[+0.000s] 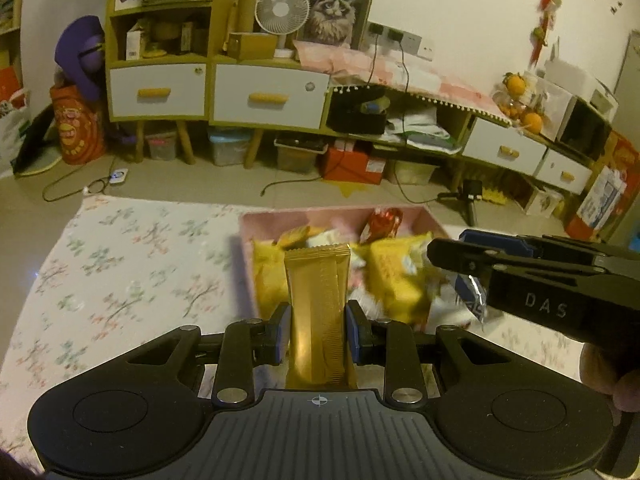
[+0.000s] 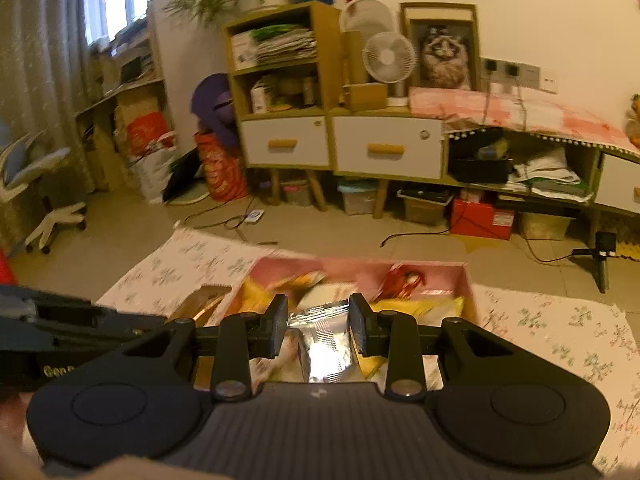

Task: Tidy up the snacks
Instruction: 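Carry the gold bar and silver sachet into the box and open both tools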

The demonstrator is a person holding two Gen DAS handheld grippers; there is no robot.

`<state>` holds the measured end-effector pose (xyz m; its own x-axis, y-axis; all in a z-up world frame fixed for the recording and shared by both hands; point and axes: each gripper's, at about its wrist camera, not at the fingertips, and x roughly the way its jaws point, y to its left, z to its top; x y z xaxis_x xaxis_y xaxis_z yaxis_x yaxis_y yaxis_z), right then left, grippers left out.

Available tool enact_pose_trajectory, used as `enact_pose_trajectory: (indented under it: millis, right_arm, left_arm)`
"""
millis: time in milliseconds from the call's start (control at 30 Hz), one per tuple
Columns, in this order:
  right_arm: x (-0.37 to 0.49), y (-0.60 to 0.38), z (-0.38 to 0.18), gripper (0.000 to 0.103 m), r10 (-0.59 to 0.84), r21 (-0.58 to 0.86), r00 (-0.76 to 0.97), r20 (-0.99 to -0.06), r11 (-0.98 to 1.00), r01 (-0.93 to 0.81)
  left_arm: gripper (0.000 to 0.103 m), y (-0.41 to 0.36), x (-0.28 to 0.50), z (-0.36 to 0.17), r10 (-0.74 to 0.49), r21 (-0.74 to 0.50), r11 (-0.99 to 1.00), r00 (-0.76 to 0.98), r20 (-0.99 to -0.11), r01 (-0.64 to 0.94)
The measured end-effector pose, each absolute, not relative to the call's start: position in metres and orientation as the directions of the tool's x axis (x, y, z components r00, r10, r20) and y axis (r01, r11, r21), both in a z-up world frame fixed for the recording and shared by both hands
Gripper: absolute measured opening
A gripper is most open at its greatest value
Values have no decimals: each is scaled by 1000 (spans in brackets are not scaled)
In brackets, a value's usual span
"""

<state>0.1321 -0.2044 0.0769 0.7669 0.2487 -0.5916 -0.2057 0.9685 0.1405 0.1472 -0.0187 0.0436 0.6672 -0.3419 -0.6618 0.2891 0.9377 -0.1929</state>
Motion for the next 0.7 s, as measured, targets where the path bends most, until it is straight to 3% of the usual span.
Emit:
enact_pose_trajectory:
  millis: [167, 633, 700]
  right_arm:
    - [159, -221, 75, 30, 193, 163, 765, -615, 980, -116]
    - [205, -247, 38, 30, 34, 58, 710, -704, 998, 9]
    - [206, -249, 37, 34, 37, 68, 708, -706, 998, 16]
  left_arm:
    - [26, -47, 177, 43, -346, -197, 936, 663, -663, 292]
    - [26, -99, 224, 19, -328, -148, 935, 627, -706, 322]
    - [27, -102, 227, 16, -327, -147, 935, 624, -710, 323]
